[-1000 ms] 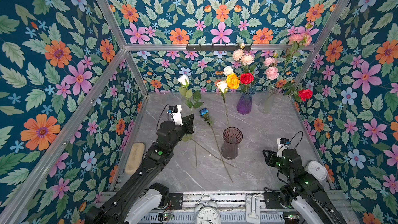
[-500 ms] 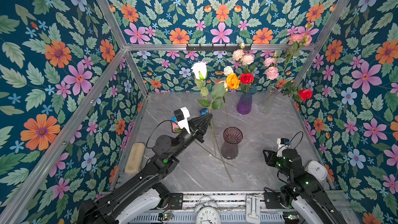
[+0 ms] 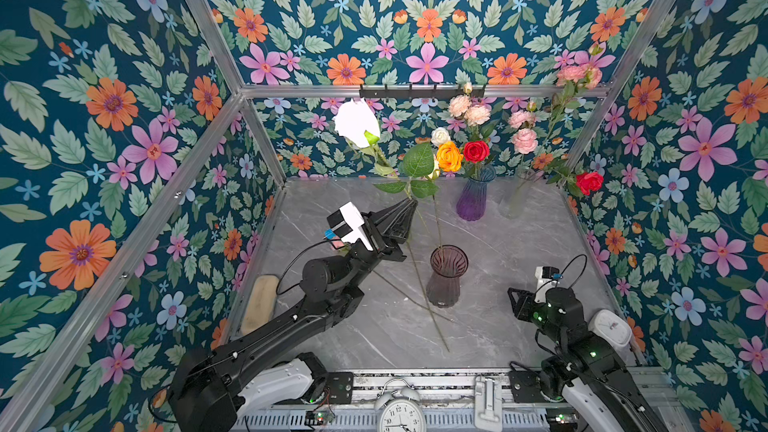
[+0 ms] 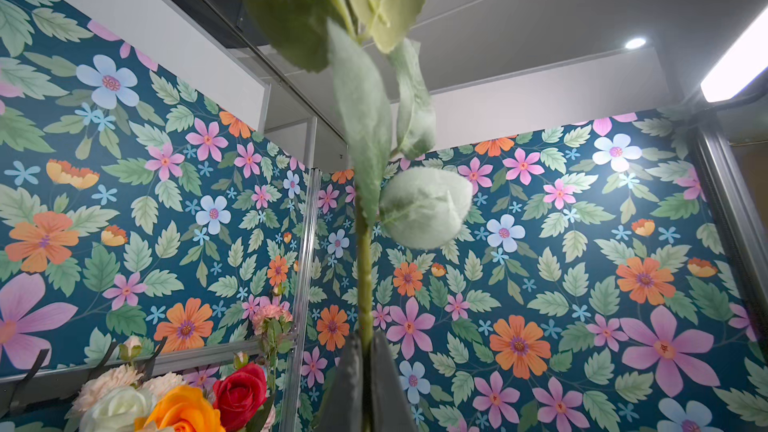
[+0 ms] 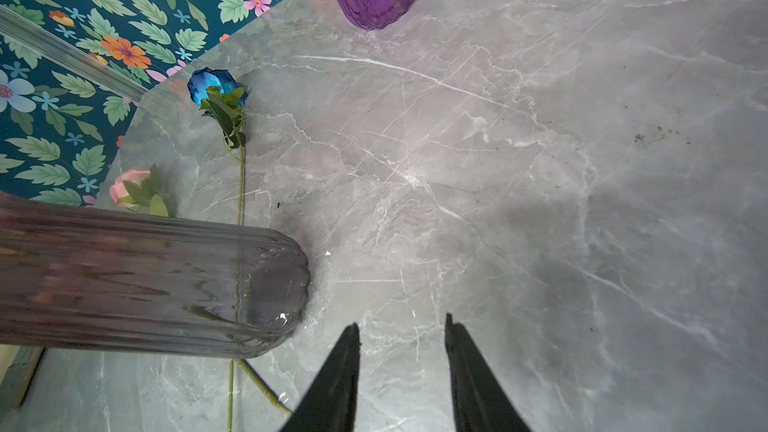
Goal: Arrange the flowers into the vase
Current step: 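Lift the pale rose upright with the left gripper toward the dark mauve vase, then lower the pale rose stem into the dark mauve vase and open the left gripper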
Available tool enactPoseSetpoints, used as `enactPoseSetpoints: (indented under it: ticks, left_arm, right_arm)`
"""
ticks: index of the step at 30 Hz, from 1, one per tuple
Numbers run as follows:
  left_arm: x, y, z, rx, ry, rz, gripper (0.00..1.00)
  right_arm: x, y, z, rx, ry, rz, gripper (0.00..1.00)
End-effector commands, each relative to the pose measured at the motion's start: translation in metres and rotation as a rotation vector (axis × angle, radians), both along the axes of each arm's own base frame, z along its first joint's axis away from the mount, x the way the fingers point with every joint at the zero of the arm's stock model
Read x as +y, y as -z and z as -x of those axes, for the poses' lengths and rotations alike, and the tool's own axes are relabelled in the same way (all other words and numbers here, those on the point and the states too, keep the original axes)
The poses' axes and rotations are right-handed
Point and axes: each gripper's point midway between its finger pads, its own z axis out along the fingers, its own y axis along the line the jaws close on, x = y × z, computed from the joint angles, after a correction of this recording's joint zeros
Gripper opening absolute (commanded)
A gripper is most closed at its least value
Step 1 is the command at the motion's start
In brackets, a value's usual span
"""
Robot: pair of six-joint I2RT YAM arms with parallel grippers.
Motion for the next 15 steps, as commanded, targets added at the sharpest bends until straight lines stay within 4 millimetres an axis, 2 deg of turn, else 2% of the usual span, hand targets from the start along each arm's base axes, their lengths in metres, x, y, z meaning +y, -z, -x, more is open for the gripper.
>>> enactPoseSetpoints:
  ticks: [1,6,15]
  left_arm:
    - [-0.005,-0.002,0.002,-0.031,0.001,0.003,0.00]
    - [-0.016,0.021,-0.014,0.037,-0.034,-0.053,0.00]
    - [-0.031,0.082,-0.042,0.218,-0.048,-0.137,0.00]
  right_arm:
    - [-0.001,-0.002,-0.001,-0.012,0.008,0.001,0.37]
    - [0.000,-0.002,-0.001,-0.014,0.002,-0.003,0.37]
    - [0.001,-0.003,-0.001,-0.016,-0.003,-0.005,0.37]
